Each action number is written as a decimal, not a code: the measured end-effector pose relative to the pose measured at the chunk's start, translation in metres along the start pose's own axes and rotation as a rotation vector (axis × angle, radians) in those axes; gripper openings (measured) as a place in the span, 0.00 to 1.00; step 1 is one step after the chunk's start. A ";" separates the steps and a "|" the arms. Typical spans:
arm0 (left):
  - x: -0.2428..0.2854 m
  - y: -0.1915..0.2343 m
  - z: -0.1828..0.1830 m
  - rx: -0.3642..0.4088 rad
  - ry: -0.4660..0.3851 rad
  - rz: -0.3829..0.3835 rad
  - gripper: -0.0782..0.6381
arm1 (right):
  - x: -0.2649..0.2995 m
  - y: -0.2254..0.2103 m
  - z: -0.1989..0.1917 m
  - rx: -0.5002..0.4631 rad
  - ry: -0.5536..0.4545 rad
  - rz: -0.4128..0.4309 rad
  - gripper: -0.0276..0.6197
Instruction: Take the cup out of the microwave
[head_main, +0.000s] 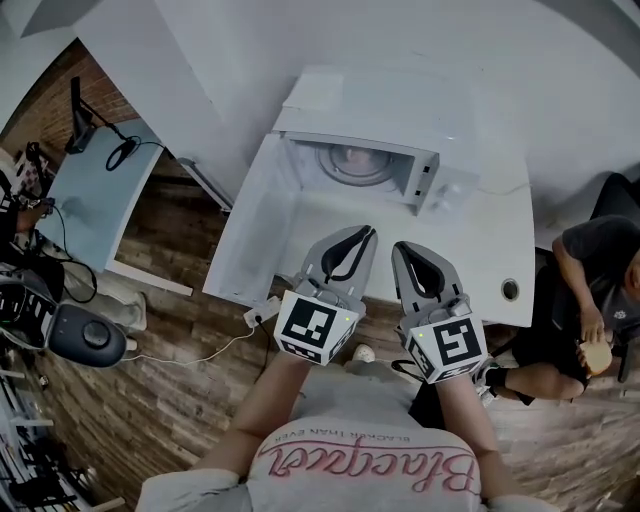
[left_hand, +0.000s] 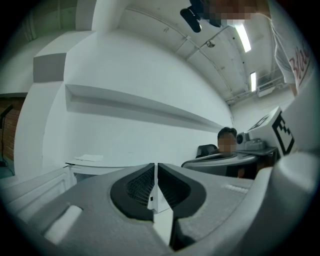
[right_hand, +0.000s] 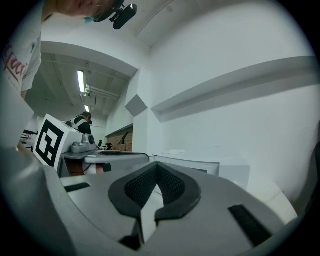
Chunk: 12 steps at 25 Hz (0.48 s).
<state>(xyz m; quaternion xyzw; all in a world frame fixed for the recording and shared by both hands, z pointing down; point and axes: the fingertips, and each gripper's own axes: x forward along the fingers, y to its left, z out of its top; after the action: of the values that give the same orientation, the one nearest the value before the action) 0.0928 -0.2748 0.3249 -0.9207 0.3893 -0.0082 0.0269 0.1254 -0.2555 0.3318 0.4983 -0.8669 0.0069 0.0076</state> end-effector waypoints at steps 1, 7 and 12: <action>0.004 0.001 -0.001 0.003 0.005 0.003 0.12 | 0.002 -0.004 -0.001 0.005 0.000 0.004 0.06; 0.017 0.003 -0.009 -0.006 0.027 0.026 0.15 | 0.009 -0.021 -0.008 0.034 0.011 0.012 0.06; 0.025 0.007 -0.020 -0.026 0.043 0.041 0.24 | 0.012 -0.027 -0.014 0.037 0.024 0.017 0.06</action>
<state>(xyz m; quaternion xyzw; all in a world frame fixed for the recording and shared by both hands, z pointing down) 0.1045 -0.2985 0.3442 -0.9125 0.4084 -0.0224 0.0070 0.1428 -0.2789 0.3464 0.4908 -0.8707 0.0290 0.0087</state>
